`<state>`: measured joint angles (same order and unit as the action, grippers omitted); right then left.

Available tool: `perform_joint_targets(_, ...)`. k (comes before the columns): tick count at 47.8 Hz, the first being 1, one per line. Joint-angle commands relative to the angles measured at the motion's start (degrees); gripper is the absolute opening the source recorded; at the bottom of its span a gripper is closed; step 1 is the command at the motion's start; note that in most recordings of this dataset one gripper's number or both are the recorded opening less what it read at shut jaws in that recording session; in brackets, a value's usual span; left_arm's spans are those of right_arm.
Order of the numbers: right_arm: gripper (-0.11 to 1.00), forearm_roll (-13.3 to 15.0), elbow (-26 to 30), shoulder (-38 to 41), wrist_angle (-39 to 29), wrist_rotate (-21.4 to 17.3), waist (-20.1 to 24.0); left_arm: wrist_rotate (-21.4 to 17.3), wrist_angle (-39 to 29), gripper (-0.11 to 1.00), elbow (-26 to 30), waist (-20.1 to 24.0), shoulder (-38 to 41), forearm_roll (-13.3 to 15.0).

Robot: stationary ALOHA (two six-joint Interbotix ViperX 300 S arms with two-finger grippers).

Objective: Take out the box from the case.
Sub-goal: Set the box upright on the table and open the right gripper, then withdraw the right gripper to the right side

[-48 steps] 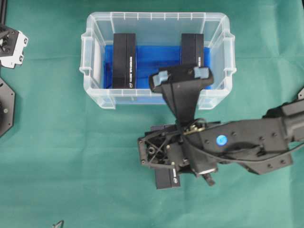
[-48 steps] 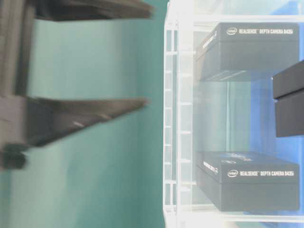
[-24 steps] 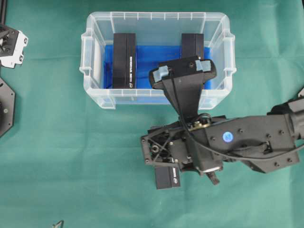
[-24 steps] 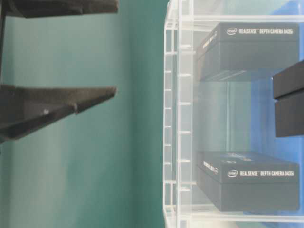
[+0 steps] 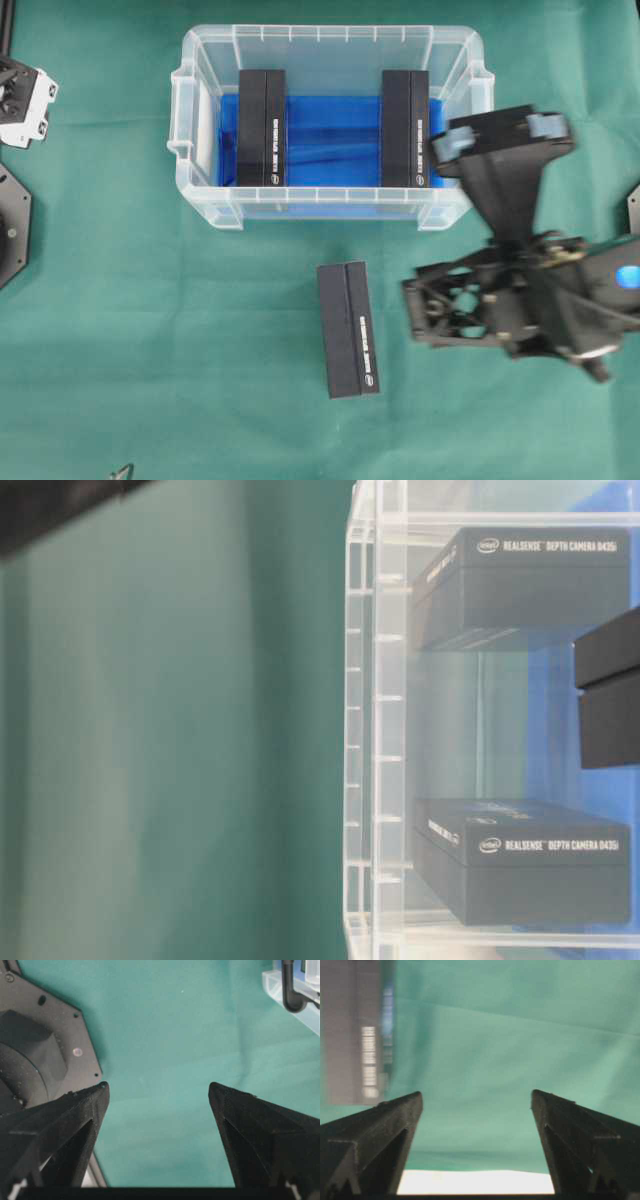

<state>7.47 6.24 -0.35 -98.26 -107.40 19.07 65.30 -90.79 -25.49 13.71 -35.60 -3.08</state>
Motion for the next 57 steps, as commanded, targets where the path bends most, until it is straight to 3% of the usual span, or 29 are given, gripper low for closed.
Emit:
perform_joint_targets(1, 0.89, -0.44, -3.08, -4.39, 0.62, -0.44, 0.97, 0.09, 0.18, 0.85, 0.7, -0.44, -0.35, 0.09)
perform_joint_targets(8, 0.89, -2.46, -10.37, -10.37, 1.93, -2.72, 1.93, 0.09, 0.35, 0.85, 0.79, -0.53, -0.35, 0.09)
perform_joint_targets(17, 0.89, -2.81, -17.05, -17.05, 2.55, -7.82, 3.6, 0.09, 0.53, 0.85, 0.88, -0.79, -0.44, 0.09)
perform_joint_targets(27, 0.89, -1.32, -20.39, -20.57, 3.69, -6.59, 1.67, 0.09, 0.62, 0.85, 0.79, -0.97, -0.44, 0.09)
perform_joint_targets(32, 0.89, -1.14, -21.88, -22.15, 3.78, -2.64, -2.11, 0.18, 1.23, 0.85, 0.79, -0.97, -0.44, 0.09)
perform_joint_targets(57, 0.89, -1.14, -27.42, -26.37, 7.12, 27.77, -32.61, 1.05, 1.67, 0.85, 0.79, -0.88, -0.44, 0.0)
